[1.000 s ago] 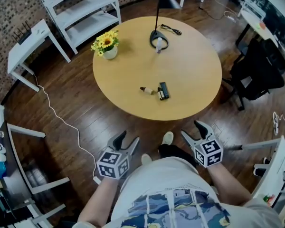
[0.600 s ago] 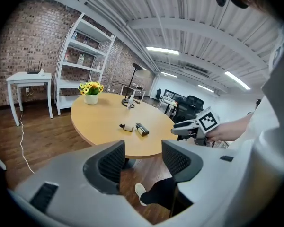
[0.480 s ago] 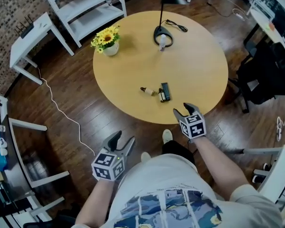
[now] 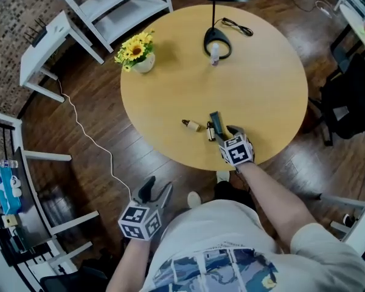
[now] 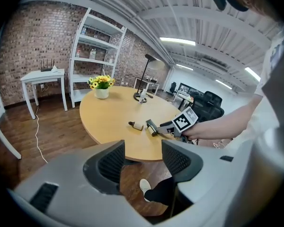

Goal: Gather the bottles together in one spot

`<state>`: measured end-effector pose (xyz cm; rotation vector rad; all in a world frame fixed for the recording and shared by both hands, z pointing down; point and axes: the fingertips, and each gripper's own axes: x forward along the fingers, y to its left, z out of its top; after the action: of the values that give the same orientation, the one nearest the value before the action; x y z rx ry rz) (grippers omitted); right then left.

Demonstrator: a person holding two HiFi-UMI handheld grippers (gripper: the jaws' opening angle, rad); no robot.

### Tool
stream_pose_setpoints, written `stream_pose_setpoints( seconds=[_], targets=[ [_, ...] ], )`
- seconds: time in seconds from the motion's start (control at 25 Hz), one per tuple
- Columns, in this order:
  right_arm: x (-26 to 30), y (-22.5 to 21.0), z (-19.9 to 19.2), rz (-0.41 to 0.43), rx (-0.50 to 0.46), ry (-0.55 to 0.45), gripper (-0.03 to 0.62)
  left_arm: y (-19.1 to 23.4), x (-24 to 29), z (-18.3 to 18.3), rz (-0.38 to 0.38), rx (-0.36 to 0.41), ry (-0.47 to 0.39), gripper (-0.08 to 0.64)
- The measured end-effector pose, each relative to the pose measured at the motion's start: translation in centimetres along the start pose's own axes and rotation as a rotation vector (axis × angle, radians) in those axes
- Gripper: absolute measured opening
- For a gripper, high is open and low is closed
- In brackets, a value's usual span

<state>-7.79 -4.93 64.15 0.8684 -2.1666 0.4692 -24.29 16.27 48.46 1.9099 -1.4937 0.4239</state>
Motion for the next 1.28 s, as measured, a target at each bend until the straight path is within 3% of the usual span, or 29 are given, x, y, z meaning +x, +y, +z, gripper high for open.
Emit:
stream_pose_setpoints(
  seconds=[0.2, 0.44, 0.48, 0.56, 0.76, 1.04, 1.16, 1.28],
  targets=[
    [0.8, -2.2, -0.8, 0.016, -0.039, 0.039, 0.173, -0.9, 1.6, 1.5, 0.033, -0.003, 0.008, 0.221],
    [2.2, -1.7, 0.2, 0.105, -0.201, 0.039, 0.171, -2.0, 3.5, 2.6, 0.044, 0.004, 0.037, 0.221],
    [2.3, -1.7, 0.1, 0.123, -0.217, 0.043, 0.13, -2.3, 4.0, 2.7, 0.042, 0.007, 0.042, 0.221],
    [2.1, -2.1, -0.2, 0.135, -0.214, 0.044, 0.121, -2.9, 4.8, 3.2, 0.035, 0.016, 0.047, 0.221],
    [-0.7, -4.2, -0.1, 0.164, -0.091, -0.015, 0.124, -5.2, 7.7, 5.5, -0.047, 0.022, 0.027, 0.221],
    [-9.9, -7.3, 2.2, 0.314, 0.199, -0.234, 0.123, -11.6, 13.9, 9.9, -0.333, -0.043, -0.022, 0.221],
    [-14.5, -8.4, 3.8, 0.417, 0.363, -0.349, 0.123, -14.4, 16.8, 10.8, -0.46, -0.133, -0.004, 0.221],
    [-18.8, -9.3, 5.5, 0.529, 0.49, -0.468, 0.124, -17.3, 18.9, 12.8, -0.604, -0.305, -0.032, 0.221]
  ],
)
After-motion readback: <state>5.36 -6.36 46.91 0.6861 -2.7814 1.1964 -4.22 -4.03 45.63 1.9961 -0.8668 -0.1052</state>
